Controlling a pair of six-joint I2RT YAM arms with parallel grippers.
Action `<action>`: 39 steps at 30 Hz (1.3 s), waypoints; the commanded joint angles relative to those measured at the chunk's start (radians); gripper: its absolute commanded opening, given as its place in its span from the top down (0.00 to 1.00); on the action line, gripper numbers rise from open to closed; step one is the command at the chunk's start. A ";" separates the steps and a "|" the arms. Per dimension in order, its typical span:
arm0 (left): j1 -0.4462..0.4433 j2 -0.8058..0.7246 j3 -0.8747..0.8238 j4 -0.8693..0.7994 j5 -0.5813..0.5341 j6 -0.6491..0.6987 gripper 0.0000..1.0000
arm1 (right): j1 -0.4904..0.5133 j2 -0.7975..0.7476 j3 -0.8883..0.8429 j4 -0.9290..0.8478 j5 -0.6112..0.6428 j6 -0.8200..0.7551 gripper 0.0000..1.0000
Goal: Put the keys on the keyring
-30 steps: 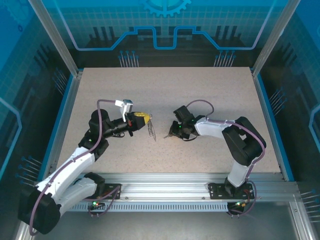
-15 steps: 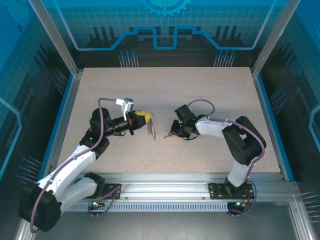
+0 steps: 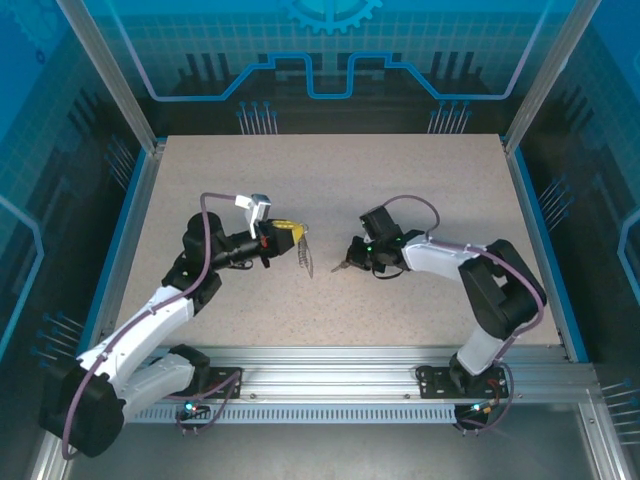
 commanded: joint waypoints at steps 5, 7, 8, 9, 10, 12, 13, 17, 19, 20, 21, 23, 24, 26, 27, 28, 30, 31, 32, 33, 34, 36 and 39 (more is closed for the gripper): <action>-0.025 0.019 0.056 0.034 0.009 0.014 1.00 | -0.037 -0.173 -0.012 0.052 -0.135 -0.169 1.00; -0.030 0.026 0.061 0.033 0.008 0.016 1.00 | -0.046 -0.217 -0.012 0.052 -0.161 -0.201 1.00; -0.032 0.028 0.062 0.032 0.006 0.018 1.00 | -0.048 -0.230 -0.012 0.052 -0.169 -0.211 1.00; -0.033 0.028 0.064 0.032 0.005 0.019 1.00 | -0.053 -0.250 -0.012 0.052 -0.178 -0.224 1.00; -0.035 0.030 0.065 0.032 0.003 0.020 1.00 | -0.058 -0.268 -0.038 0.056 -0.190 -0.236 1.00; -0.037 0.032 0.067 0.033 0.003 0.024 1.00 | -0.068 -0.301 -0.043 0.060 -0.205 -0.252 1.00; -0.038 0.032 0.068 0.031 0.001 0.026 1.00 | -0.073 -0.318 -0.045 0.064 -0.219 -0.261 1.00; -0.038 0.034 0.077 0.014 0.000 0.043 1.00 | -0.090 -0.370 -0.043 0.065 -0.255 -0.293 1.00; -0.038 0.036 0.082 0.005 -0.001 0.054 1.00 | -0.093 -0.399 -0.045 0.070 -0.276 -0.313 1.00; -0.039 0.037 0.085 0.004 -0.001 0.057 1.00 | -0.095 -0.408 -0.045 0.069 -0.282 -0.319 1.00; -0.038 0.040 0.088 0.002 0.000 0.062 1.00 | -0.098 -0.418 -0.046 0.074 -0.293 -0.328 1.00; -0.038 0.047 0.093 -0.001 0.004 0.071 1.00 | -0.102 -0.440 -0.047 0.077 -0.307 -0.347 1.00; -0.038 0.050 0.097 -0.003 0.008 0.076 1.00 | -0.105 -0.448 -0.047 0.079 -0.318 -0.358 1.00; -0.038 0.058 0.102 -0.007 0.014 0.088 1.00 | -0.110 -0.470 -0.052 0.089 -0.335 -0.378 1.00; -0.038 0.060 0.106 -0.009 0.017 0.096 1.00 | -0.114 -0.480 -0.053 0.092 -0.343 -0.387 1.00; -0.039 0.064 0.110 -0.011 0.020 0.105 1.00 | -0.119 -0.490 -0.055 0.097 -0.353 -0.394 1.00; -0.038 0.071 0.116 -0.013 0.024 0.122 1.00 | -0.129 -0.508 -0.057 0.106 -0.374 -0.403 1.00; -0.038 0.076 0.121 -0.015 0.027 0.132 1.00 | -0.133 -0.515 -0.056 0.110 -0.384 -0.409 1.00; -0.037 0.082 0.125 -0.016 0.030 0.144 1.00 | -0.136 -0.522 -0.054 0.113 -0.390 -0.415 1.00; -0.037 0.089 0.131 -0.017 0.033 0.156 1.00 | -0.136 -0.530 -0.055 0.118 -0.396 -0.421 1.00; -0.038 0.098 0.137 -0.017 0.038 0.165 1.00 | -0.139 -0.539 -0.052 0.127 -0.405 -0.432 1.00; -0.038 0.118 0.149 -0.017 0.050 0.181 1.00 | -0.138 -0.550 -0.044 0.140 -0.425 -0.450 1.00; -0.038 0.146 0.166 -0.004 0.071 0.199 1.00 | -0.139 -0.561 -0.024 0.148 -0.443 -0.483 1.00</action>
